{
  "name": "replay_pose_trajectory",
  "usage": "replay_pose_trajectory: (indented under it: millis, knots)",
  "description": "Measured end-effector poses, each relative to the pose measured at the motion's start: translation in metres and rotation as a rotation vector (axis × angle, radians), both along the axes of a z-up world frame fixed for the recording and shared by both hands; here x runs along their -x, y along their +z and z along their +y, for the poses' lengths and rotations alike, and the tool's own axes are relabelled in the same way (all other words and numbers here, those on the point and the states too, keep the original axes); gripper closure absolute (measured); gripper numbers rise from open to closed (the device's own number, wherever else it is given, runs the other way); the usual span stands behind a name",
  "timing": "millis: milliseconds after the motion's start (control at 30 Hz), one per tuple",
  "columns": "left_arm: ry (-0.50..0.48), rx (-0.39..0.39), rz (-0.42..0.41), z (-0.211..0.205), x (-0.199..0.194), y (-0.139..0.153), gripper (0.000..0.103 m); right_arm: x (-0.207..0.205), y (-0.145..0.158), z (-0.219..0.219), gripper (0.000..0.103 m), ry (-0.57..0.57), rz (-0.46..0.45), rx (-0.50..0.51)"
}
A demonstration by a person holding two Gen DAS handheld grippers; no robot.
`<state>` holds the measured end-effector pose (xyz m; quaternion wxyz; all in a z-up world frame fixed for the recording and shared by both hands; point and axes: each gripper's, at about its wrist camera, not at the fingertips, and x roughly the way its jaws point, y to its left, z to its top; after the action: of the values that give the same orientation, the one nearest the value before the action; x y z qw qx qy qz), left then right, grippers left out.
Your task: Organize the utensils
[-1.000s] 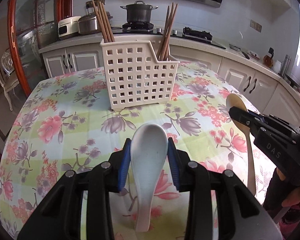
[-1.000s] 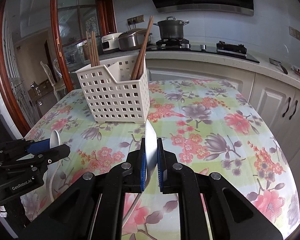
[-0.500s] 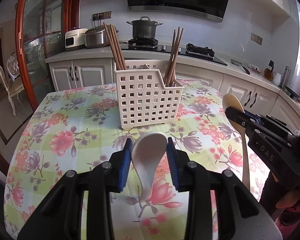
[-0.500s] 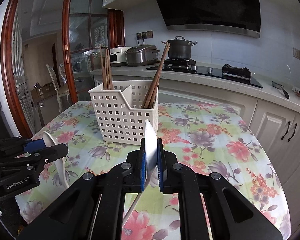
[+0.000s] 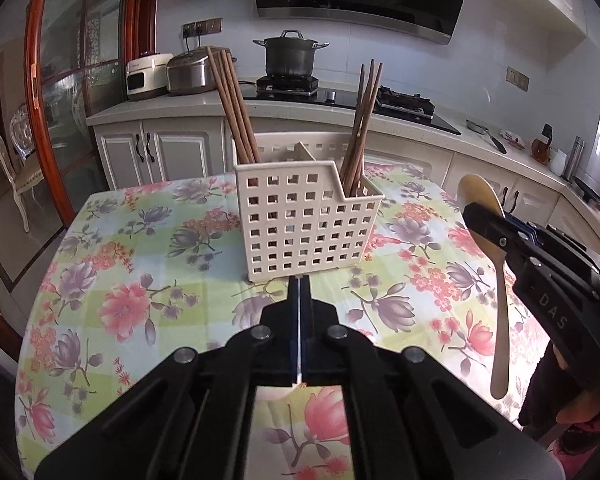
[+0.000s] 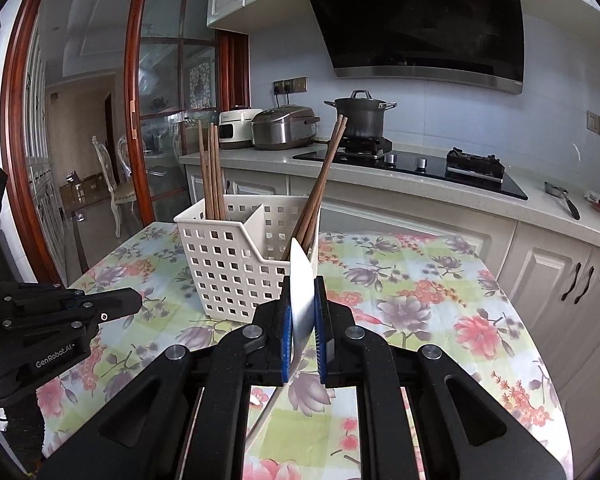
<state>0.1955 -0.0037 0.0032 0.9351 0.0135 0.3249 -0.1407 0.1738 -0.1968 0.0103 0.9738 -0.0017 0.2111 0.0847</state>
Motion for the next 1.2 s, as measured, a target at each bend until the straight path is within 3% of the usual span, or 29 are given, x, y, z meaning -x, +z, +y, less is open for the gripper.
replay_pose_trajectory:
  millis: [100, 300, 733, 1033, 1100, 1200]
  knots:
    - [0.015, 0.020, 0.027, 0.005, 0.001, -0.011, 0.079, 0.000, -0.005, -0.001, 0.092, 0.002, 0.015, 0.003]
    - [0.083, 0.021, 0.050, 0.010, 0.015, -0.034, 0.061, -0.002, -0.011, -0.004, 0.092, 0.001, 0.036, -0.013]
    - [0.121, -0.085, 0.059, 0.002, 0.045, -0.072, 0.061, 0.002, -0.018, 0.001, 0.092, 0.029, 0.053, -0.030]
    - [0.146, -0.138, 0.171, 0.011, 0.041, -0.106, 0.059, -0.001, -0.025, -0.001, 0.092, 0.027, 0.080, -0.055]
    - [0.154, -0.128, 0.178, 0.015, 0.037, -0.105, 0.059, -0.001, -0.025, 0.000, 0.092, 0.030, 0.080, -0.054]
    - [0.189, -0.180, 0.163, 0.015, 0.026, -0.103, 0.059, -0.002, -0.027, 0.000, 0.092, 0.033, 0.084, -0.055]
